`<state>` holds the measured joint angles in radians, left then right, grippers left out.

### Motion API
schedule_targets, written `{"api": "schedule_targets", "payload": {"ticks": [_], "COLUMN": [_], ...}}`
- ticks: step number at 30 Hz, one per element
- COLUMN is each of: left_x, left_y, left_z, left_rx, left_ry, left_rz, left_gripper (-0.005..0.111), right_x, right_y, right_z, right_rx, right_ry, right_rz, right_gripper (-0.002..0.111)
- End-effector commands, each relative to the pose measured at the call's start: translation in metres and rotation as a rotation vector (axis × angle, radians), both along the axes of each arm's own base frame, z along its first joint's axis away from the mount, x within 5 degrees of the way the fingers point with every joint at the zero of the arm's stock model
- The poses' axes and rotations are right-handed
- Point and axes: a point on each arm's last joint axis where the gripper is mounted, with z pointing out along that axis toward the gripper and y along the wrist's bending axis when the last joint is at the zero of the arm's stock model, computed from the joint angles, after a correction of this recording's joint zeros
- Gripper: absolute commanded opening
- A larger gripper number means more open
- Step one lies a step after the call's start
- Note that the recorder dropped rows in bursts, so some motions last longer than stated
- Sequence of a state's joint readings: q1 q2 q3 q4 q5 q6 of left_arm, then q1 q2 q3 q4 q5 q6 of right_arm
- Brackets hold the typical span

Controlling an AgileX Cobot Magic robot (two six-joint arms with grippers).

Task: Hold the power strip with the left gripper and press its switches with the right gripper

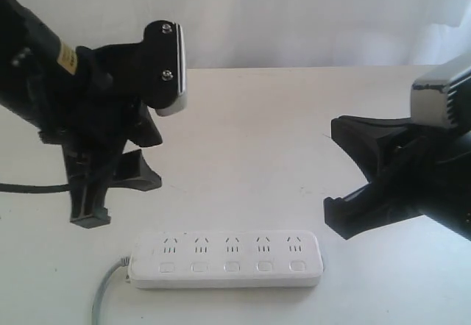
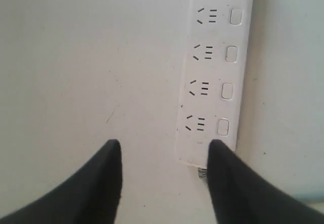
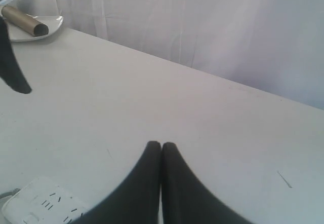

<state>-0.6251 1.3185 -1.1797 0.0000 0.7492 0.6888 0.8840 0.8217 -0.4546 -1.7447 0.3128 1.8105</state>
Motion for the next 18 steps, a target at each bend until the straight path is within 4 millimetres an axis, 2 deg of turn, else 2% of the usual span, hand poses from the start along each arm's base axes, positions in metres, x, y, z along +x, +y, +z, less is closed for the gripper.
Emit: {"api": "schedule_targets", "payload": {"ticks": [1,8,18], "left_x": [-0.019,-0.040,-0.082], "left_y": [0.010,0.025,0.054], "left_z": [0.015,0.038,0.081], "left_rx": [-0.023,-0.089,-0.306], "left_ry": [0.033,-0.028,-0.170], "left_rz": [0.022,0.043,0.110], "left_gripper": [0.037,0.000,0.000], "right_x": [0.000,0.000,0.000], "right_y": [-0.001,-0.001,-0.001], "right_z": [0.002,0.002,0.002], "right_rx": [-0.002,-0.002,-0.002], "right_ry": [-0.011,-0.010,-0.010], "right_rz": [-0.005,-0.003,-0.003], "right_gripper": [0.000,0.000,0.000]}}
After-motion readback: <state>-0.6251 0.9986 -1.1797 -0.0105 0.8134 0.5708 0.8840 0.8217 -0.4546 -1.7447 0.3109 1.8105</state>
